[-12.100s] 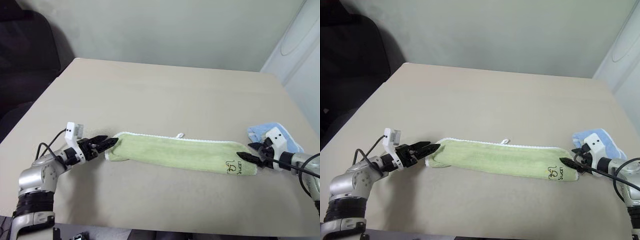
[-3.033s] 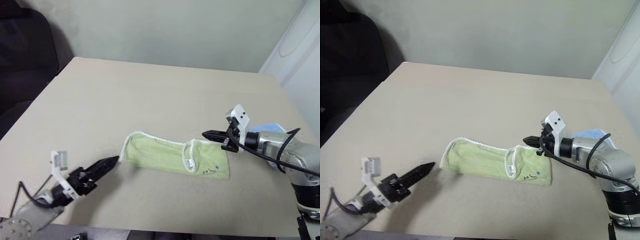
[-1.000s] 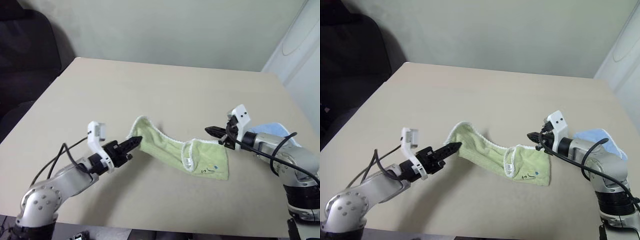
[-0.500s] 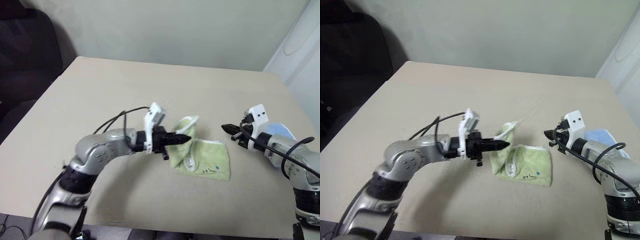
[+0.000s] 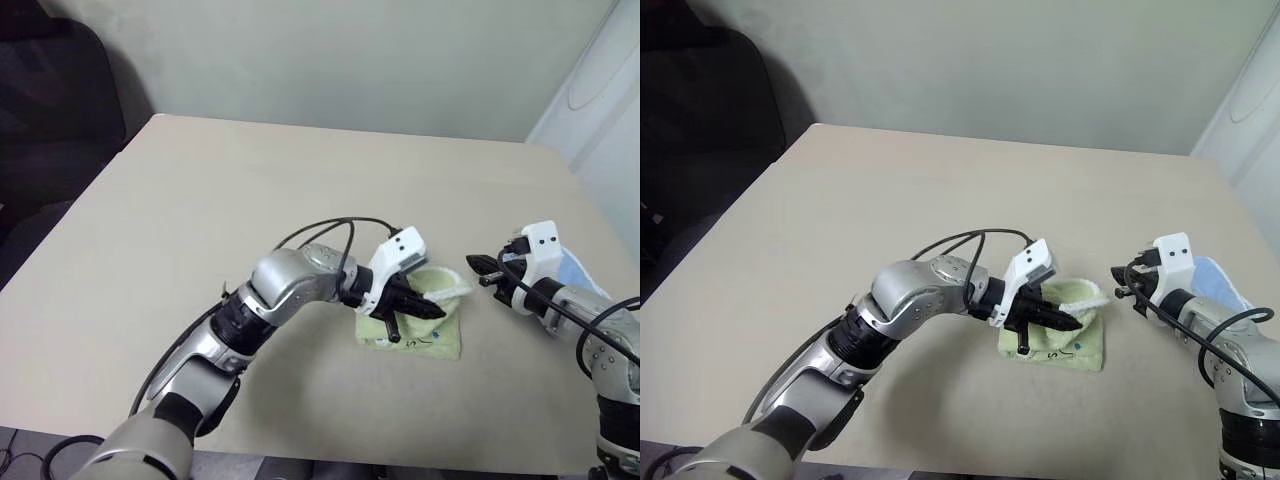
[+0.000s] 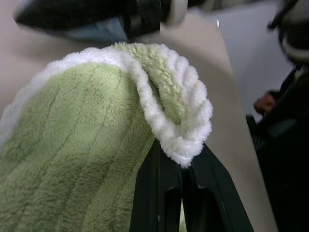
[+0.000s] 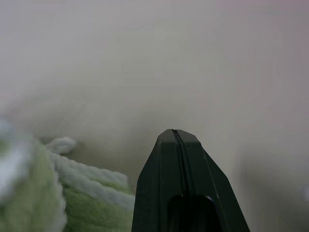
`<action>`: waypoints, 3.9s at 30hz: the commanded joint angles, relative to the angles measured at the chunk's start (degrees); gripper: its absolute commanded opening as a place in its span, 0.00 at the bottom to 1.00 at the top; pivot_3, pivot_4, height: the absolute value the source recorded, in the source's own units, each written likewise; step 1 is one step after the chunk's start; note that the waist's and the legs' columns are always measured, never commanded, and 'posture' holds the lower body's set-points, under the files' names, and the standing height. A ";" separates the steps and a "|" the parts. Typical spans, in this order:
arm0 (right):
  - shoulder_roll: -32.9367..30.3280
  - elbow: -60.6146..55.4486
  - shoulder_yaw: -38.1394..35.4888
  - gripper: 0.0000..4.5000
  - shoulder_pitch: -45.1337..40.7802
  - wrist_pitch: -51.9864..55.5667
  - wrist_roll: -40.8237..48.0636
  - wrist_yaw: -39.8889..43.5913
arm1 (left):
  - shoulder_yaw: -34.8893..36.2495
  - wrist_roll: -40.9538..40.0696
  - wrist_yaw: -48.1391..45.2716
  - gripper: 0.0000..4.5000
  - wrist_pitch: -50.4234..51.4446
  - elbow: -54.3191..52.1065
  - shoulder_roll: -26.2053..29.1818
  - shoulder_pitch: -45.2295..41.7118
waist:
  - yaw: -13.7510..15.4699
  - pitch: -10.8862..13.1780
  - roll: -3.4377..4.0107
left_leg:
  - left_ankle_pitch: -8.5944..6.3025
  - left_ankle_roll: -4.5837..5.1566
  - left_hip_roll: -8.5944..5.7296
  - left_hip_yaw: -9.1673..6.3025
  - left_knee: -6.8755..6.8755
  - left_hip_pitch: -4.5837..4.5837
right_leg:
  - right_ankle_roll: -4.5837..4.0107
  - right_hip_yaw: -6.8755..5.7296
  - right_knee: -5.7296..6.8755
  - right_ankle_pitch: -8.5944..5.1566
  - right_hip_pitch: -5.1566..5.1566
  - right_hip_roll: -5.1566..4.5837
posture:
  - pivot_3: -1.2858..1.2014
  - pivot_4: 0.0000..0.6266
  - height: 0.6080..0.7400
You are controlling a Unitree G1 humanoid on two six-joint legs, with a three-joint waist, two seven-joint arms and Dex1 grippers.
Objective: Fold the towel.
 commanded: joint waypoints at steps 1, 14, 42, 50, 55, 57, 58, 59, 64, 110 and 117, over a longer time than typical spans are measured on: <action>-0.08 -2.56 -2.76 0.00 -0.14 -0.06 0.69 -1.10 | -3.28 5.83 -1.89 0.01 -2.95 1.98 -1.58 -1.43 | 0.00 0.00 0.00 | 0.00 0.01 0.00 0.00 0.00 0.00 | 0.03 0.00 -0.01 0.01 0.01 0.00 | 0.52 0.24 1.00; -0.46 -2.12 -2.48 0.00 -1.11 0.20 0.60 -1.31 | -0.32 10.37 -4.21 0.41 -2.29 7.38 -8.51 -0.44 | 0.32 0.00 0.00 | 0.05 0.12 -0.02 0.00 0.04 -0.22 | 0.50 0.04 -0.41 0.34 0.05 -0.06 | 0.52 0.24 1.00; -3.60 -12.70 -0.20 0.00 2.94 2.47 9.95 6.98 | 26.00 2.94 -14.14 0.56 -13.04 0.81 3.15 11.35 | 0.69 -0.04 0.08 | 0.44 0.80 -0.03 0.03 0.13 -0.35 | 0.54 0.05 -0.70 0.55 0.06 -0.02 | 0.52 0.24 1.00; -3.39 -13.64 1.59 0.00 5.99 2.69 12.38 8.29 | 17.14 9.37 -18.45 0.01 -18.07 2.59 2.42 11.56 | 0.76 -0.04 0.08 | 0.44 0.75 -0.05 -0.05 0.21 -0.61 | 0.18 0.02 -0.71 0.78 -0.10 -0.04 | 0.52 0.24 1.00; -4.05 -13.81 3.46 0.00 10.45 1.45 11.65 9.76 | 8.84 19.87 -17.03 0.01 -26.85 10.68 0.44 10.99 | 0.75 -0.04 0.08 | 0.43 0.78 -0.03 -0.03 0.23 -0.62 | 0.20 0.01 -0.71 0.77 -0.13 -0.06 | 0.52 0.24 1.00; -4.17 -12.35 5.63 0.00 12.20 0.47 9.31 9.63 | 7.21 22.61 -15.70 0.01 -28.19 14.43 -1.27 10.43 | 0.74 -0.05 0.08 | 0.43 0.78 -0.01 -0.01 0.23 -0.65 | 0.22 -0.01 -0.71 0.76 -0.19 -0.05 | 0.52 0.24 1.00; -3.99 -11.25 6.68 0.00 12.98 -0.14 8.26 9.55 | 6.70 23.71 -15.14 0.01 -28.74 16.39 -2.13 10.14 | 0.72 -0.05 0.07 | 0.43 0.78 0.00 -0.01 0.23 -0.64 | 0.25 -0.01 -0.70 0.74 -0.18 -0.05 | 0.52 0.24 1.00; -3.69 -10.14 7.51 0.00 13.60 -0.82 7.42 9.62 | 6.42 24.58 -14.69 0.01 -29.08 18.09 -2.84 9.86 | 0.76 -0.05 0.07 | 0.43 0.77 0.01 -0.02 0.23 -0.65 | 0.31 -0.03 -0.70 0.70 -0.18 -0.05 | 0.52 0.24 1.00; -3.04 -5.70 11.32 0.00 15.99 -4.12 3.34 10.29 | 6.59 27.09 -14.30 0.01 -30.60 23.36 -4.96 9.44 | 0.76 -0.08 0.10 | 0.43 0.78 -0.02 -0.01 0.24 -0.64 | 0.37 -0.02 -0.72 0.72 -0.13 -0.07 | 0.52 0.24 1.00; -5.37 -3.61 -7.66 1.00 7.86 2.67 18.88 2.22 | 32.68 -7.71 0.70 0.53 17.29 3.76 0.97 16.70 | 0.81 -0.21 0.07 | 0.45 0.79 0.01 0.04 0.21 -0.64 | -0.15 -0.03 -0.68 1.03 -0.21 -0.03 | 0.52 0.24 1.00; -3.57 -4.90 -8.24 1.00 8.60 1.90 18.85 0.52 | 31.75 -6.83 5.20 0.99 22.00 9.26 -3.92 13.67 | 0.89 -0.21 0.06 | 0.53 0.85 -0.01 0.05 0.24 -0.62 | 0.05 -0.03 -0.67 0.92 -0.18 -0.03 | 0.52 0.24 1.00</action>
